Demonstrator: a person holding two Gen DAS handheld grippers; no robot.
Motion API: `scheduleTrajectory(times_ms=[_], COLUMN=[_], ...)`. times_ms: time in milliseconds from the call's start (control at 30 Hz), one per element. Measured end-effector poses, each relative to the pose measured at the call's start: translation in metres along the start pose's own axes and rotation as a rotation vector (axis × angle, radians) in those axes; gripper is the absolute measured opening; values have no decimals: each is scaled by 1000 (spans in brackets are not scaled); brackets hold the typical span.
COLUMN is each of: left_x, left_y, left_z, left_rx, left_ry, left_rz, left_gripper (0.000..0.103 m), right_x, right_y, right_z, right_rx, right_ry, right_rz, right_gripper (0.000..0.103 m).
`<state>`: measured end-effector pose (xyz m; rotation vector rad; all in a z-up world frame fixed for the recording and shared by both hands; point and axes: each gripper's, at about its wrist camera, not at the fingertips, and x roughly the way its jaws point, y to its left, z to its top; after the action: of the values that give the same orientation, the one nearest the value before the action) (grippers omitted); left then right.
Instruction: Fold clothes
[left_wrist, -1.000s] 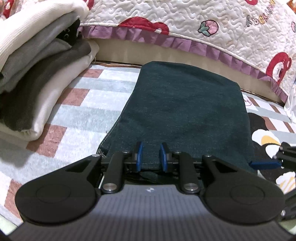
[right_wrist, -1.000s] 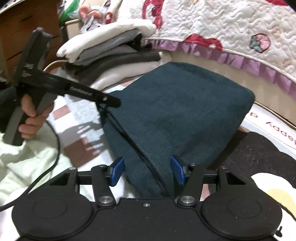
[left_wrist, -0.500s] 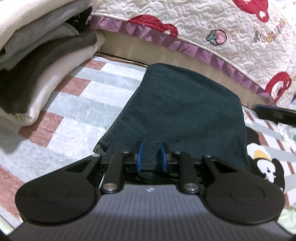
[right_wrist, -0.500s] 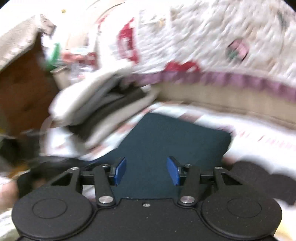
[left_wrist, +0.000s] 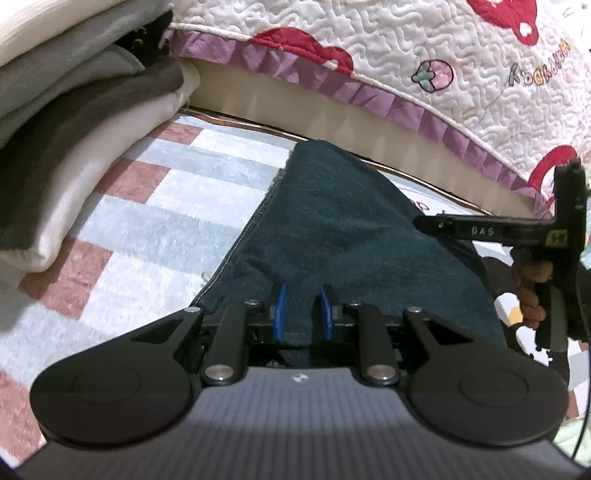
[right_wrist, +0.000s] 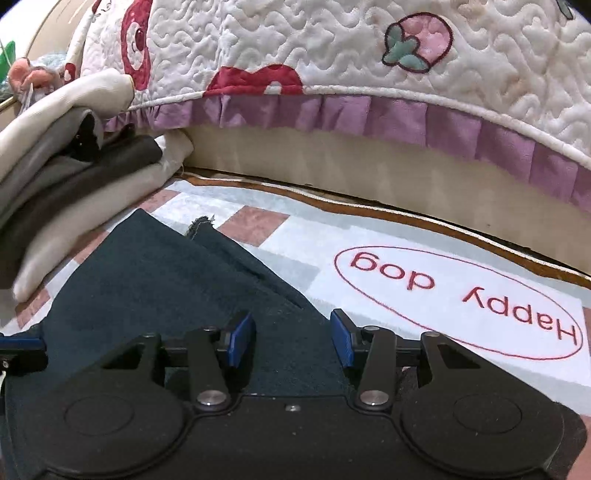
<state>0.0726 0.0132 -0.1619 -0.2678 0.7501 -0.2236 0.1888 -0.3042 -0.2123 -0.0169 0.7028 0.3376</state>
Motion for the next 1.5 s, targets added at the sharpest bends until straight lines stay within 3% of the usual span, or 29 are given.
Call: scheduleTrajectory(times_ms=[200, 333, 467, 500, 533, 567, 600, 667, 800, 900, 1167, 1300, 1333, 1433, 1500], left_x=[-17, -12, -21, -29, -38, -46, -52, -50, -45, -29, -17, -9, -5, 3, 10], left_y=[-8, -20, -9, -4, 0, 5, 10, 19, 36, 30, 37, 39, 41, 55, 55], left_z=[-18, -14, -6, -5, -4, -3, -3, -8, -19, -25, -31, -26, -25, -25, -23], left_rx=[-18, 7, -173, -212, -252, -291, -328, -394, -513, -513, -598, -497, -486, -581, -586], left_ry=[-88, -53, -23, -40, -57, -74, -82, -53, 6, 44, 35, -15, -13, 5, 24], left_rz=[115, 178, 209, 237, 265, 293, 303, 221, 60, 8, 96, 171, 168, 88, 51], left_gripper=[19, 19, 20, 31, 41, 48, 49, 51, 51, 54, 72, 78, 79, 81, 79], right_x=[3, 2, -6, -8, -16, -24, -36, -58, -70, -56, -42, -36, -33, -28, -32], right_y=[-3, -3, 1, 2, 5, 8, 6, -13, -64, -77, -59, -58, -57, -48, -41], right_z=[3, 1, -3, -3, -6, -10, -14, -24, -70, -85, -87, -89, -88, -81, -83], right_rx=[13, 8, -13, -18, -22, -25, -5, 141, 562, 715, 687, 697, 696, 677, 668], right_ry=[6, -10, -62, -75, -107, -141, -159, -155, -1, 70, 97, 70, 56, 21, -9], right_rz=[13, 6, -57, -73, -165, -266, -305, -203, 237, 356, 440, 458, 463, 435, 407], right_gripper=[50, 50, 54, 57, 71, 72, 72, 72, 73, 73, 73, 77, 82, 86, 83])
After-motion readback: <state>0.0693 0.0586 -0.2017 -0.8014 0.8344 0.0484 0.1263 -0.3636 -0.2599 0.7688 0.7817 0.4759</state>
